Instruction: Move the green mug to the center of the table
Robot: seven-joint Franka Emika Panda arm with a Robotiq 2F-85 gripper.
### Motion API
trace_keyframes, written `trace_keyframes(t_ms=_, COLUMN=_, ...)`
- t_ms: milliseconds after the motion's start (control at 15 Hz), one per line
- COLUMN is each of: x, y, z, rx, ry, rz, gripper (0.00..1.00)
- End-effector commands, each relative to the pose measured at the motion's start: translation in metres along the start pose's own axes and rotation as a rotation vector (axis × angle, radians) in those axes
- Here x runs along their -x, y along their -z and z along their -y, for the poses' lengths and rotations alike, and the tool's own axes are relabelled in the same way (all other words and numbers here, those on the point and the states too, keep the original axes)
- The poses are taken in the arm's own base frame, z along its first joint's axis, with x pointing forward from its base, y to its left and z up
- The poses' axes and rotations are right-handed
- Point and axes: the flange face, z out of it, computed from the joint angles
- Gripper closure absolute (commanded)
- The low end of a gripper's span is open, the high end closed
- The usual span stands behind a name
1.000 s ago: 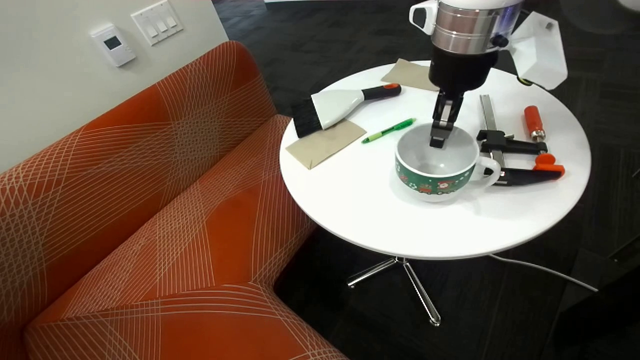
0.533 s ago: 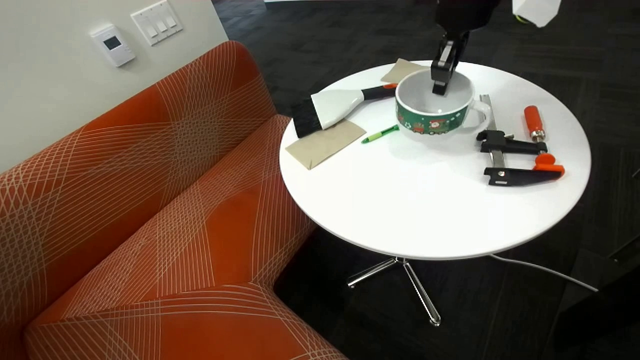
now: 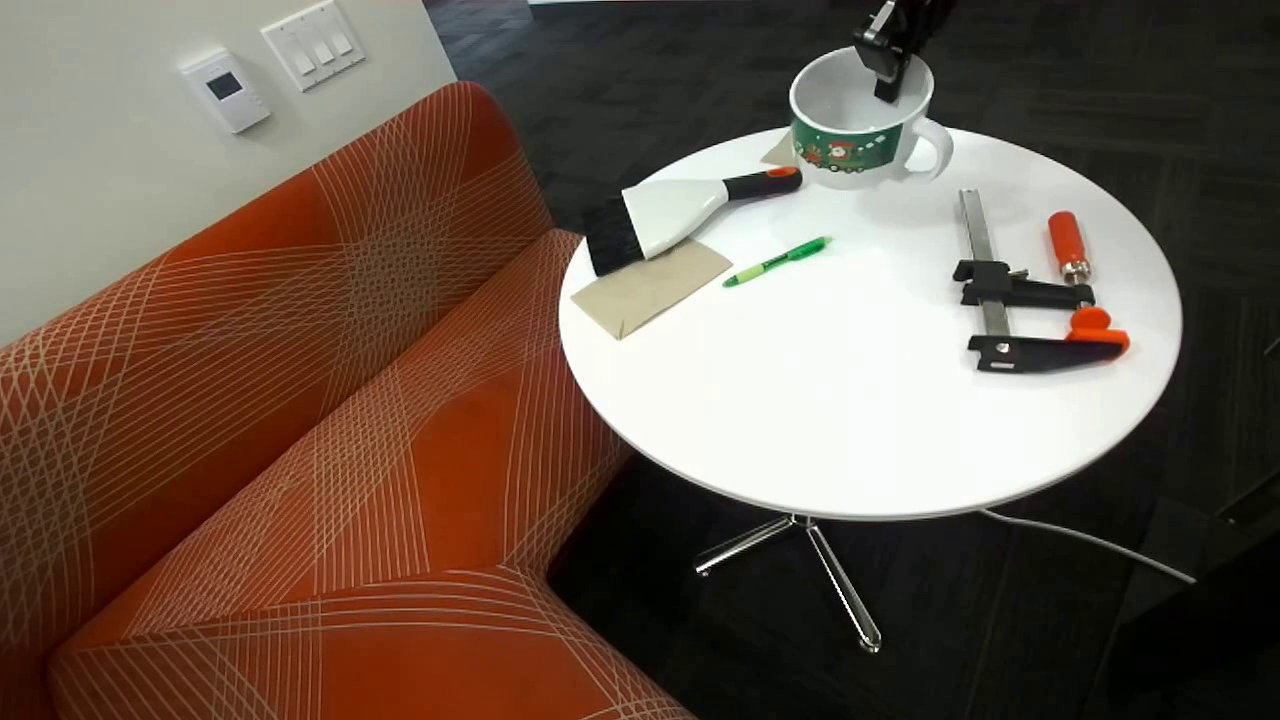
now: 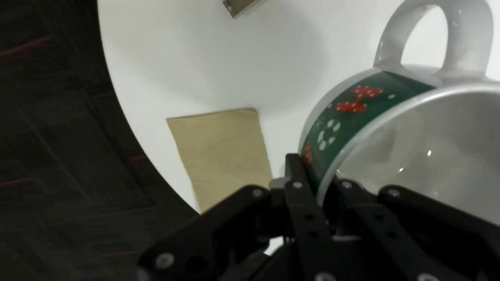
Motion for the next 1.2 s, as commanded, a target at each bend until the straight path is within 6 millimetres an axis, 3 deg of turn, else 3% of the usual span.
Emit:
trace_keyframes(t_ms=0, x=-0.019, y=-0.001, z=0.0, rx=0.039, ry=-0.078, rz=0.024, gripper=0.97)
trace_keyframes(t_ms=400, x=-0.025, y=-0.028, z=0.0, rx=0.071, ry=-0.134, rz=0.053, gripper=0.97)
trace_keyframes(t_ms=800, x=-0.017, y=-0.059, z=-0.013, rx=0.086, ry=-0.172, rz=0.1, gripper=0.97)
trace_keyframes(t_ms=1133, x=-0.011, y=-0.071, z=-0.019, rx=0.086, ry=-0.191, rz=0.129, gripper=0.97)
